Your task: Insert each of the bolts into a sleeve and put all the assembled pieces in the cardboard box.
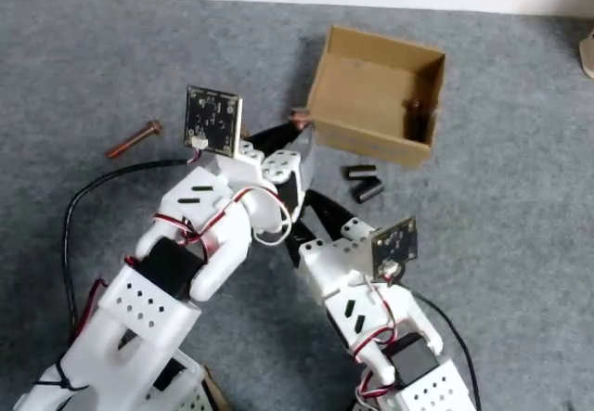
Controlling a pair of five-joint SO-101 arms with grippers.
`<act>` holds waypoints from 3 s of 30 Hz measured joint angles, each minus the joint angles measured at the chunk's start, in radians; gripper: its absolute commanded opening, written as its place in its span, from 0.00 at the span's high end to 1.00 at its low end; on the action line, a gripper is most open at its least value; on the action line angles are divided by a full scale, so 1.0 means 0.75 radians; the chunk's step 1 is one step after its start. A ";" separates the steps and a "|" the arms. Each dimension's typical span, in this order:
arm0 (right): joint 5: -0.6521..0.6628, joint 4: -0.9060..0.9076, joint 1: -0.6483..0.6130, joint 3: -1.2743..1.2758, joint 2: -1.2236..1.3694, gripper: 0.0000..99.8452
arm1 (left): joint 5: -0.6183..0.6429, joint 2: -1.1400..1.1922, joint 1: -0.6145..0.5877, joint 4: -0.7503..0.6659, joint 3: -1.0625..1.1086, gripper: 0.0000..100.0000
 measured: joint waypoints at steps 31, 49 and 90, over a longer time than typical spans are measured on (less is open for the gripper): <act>0.000 0.262 0.254 0.000 0.000 1.00 | -0.113 -0.501 -0.274 0.616 0.284 0.65; 0.000 0.333 0.428 -0.104 0.327 1.00 | -0.113 -0.734 -0.415 0.385 0.837 0.65; 0.000 0.333 0.775 -2.271 2.819 1.00 | -0.113 -0.734 -0.415 0.266 0.941 0.65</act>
